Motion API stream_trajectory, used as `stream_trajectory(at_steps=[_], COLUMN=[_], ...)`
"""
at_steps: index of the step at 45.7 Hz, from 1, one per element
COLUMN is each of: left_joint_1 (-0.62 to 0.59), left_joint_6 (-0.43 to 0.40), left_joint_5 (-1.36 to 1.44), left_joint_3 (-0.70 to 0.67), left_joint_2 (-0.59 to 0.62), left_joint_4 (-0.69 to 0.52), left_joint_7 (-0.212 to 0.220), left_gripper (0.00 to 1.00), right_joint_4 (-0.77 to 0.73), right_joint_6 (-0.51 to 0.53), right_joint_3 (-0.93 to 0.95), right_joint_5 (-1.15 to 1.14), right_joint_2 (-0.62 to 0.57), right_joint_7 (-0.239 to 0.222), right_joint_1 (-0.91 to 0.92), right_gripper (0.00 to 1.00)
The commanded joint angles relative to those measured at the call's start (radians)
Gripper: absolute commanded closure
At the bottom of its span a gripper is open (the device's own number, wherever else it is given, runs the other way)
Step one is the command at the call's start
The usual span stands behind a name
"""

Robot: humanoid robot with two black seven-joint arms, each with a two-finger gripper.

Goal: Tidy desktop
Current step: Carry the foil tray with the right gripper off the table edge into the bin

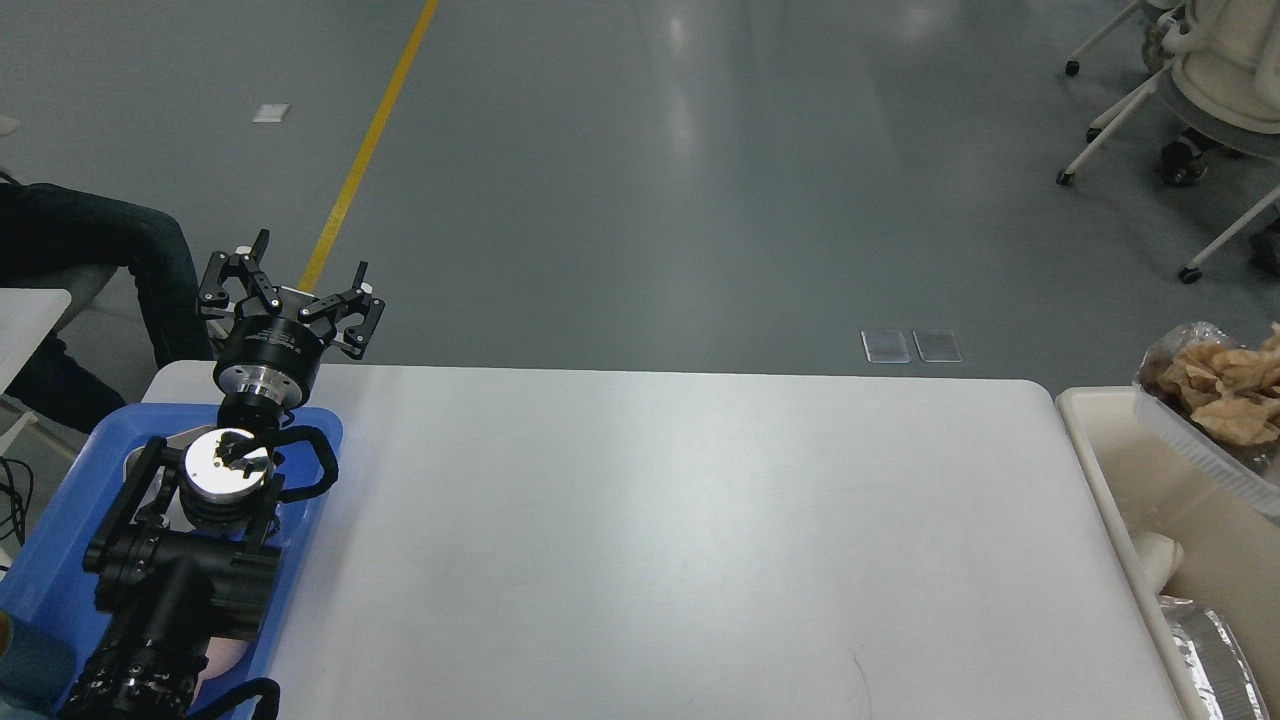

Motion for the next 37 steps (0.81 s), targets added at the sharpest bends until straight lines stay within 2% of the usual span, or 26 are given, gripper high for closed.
stream_trajectory(at_steps=[1, 7, 12, 23, 25, 28, 31, 37], left_joint_1=[-0.001, -0.003, -0.003, 0.002, 0.003, 0.002, 0.002, 0.019], left_joint_6=[0.012, 0.018, 0.018, 0.003, 0.004, 0.004, 0.015, 0.009], left_joint_5=[0.002, 0.003, 0.005, 0.009, 0.009, 0.009, 0.009, 0.008], left_joint_3=[0.02, 0.063, 0.096, 0.127, 0.147, 0.185, 0.21, 0.211], left_joint_2=[-0.003, 0.006, 0.012, 0.049, 0.061, 0.072, 0.077, 0.078], left_joint_4=[0.027, 0.027, 0.027, 0.027, 0.027, 0.027, 0.027, 0.027], left_joint_7=[-0.116, -0.125, -0.131, -0.13, -0.127, -0.133, -0.134, -0.133], left_gripper=[0.03, 0.03, 0.03, 0.03, 0.03, 0.03, 0.03, 0.03], right_joint_4=[-0.145, -0.295, -0.375, -0.401, -0.406, -0.413, -0.433, -0.43], right_joint_6=[-0.026, -0.029, -0.057, -0.322, -0.371, -0.42, -0.437, -0.437], right_joint_3=[-0.011, -0.006, -0.006, -0.006, -0.006, -0.012, -0.009, 0.032], right_joint_5=[0.007, 0.007, 0.002, -0.007, -0.006, -0.007, 0.0, 0.022], right_joint_2=[0.069, 0.194, 0.241, 0.31, 0.342, 0.382, 0.404, 0.514], right_joint_7=[-0.003, -0.005, -0.005, 0.006, 0.032, 0.125, 0.181, 0.189], right_joint_1=[-0.026, -0.046, -0.043, 0.02, 0.022, 0.014, 0.015, 0.09], right_gripper=[0.0, 0.0, 0.0, 0.0, 0.0, 0.0, 0.0, 0.0])
